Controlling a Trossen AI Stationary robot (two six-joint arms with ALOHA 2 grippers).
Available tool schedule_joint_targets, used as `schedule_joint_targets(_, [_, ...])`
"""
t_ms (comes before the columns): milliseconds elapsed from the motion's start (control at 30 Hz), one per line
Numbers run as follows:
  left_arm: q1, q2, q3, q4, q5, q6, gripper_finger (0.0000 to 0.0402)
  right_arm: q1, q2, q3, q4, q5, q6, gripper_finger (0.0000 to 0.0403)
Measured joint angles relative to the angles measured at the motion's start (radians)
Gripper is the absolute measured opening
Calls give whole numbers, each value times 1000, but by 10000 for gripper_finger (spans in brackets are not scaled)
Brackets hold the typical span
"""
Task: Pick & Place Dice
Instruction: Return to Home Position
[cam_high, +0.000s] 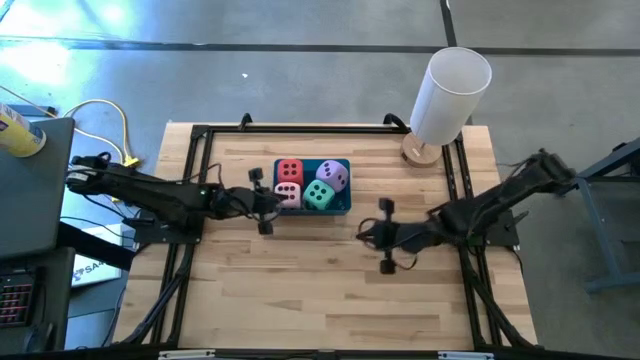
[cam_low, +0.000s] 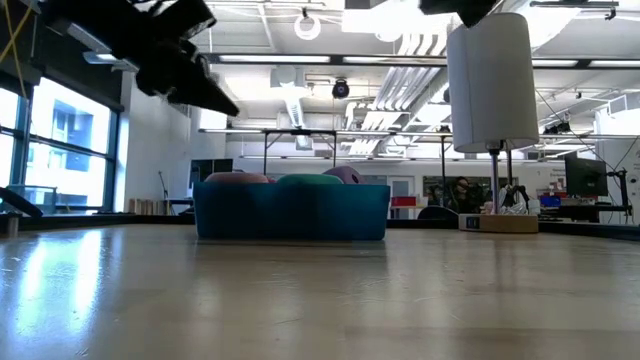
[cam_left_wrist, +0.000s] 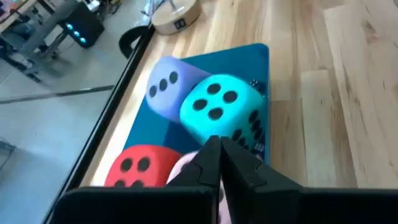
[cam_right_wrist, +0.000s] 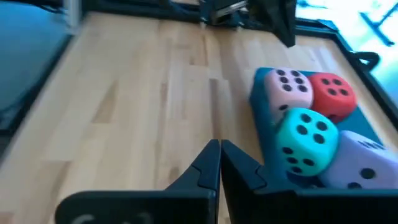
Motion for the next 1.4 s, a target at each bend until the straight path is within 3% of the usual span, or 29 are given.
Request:
schedule_joint_targets(200, [24, -134, -7, -217, 4, -87, 0, -64, -240, -286, 220, -170, -30, 2])
schedule_joint_targets(333, [25, -219, -59, -230, 8, -133, 0, -121, -383, -494, 421, -177, -28, 2])
schedule_joint_targets(567, [22, -381, -172, -188, 12, -204, 0, -234, -585, -721, 606, -356, -30, 2])
schedule_joint_targets(900, [-19, -523, -329, -60, 20, -226, 0, -318, -740, -854, 651, -372, -4, 2])
schedule_joint_targets(1033, [-47, -560, -386, -21, 81, -227, 0, -339, -744, -943, 804, -369, -9, 2])
schedule_joint_targets(1200, [-69, -578, -402, -4, 81, -235, 0, -373, -746, -978, 838, -380, 8, 2])
schedule_joint_targets(1400, [-85, -578, -402, 2, 81, -231, 0, -414, -774, -978, 830, -477, 8, 2])
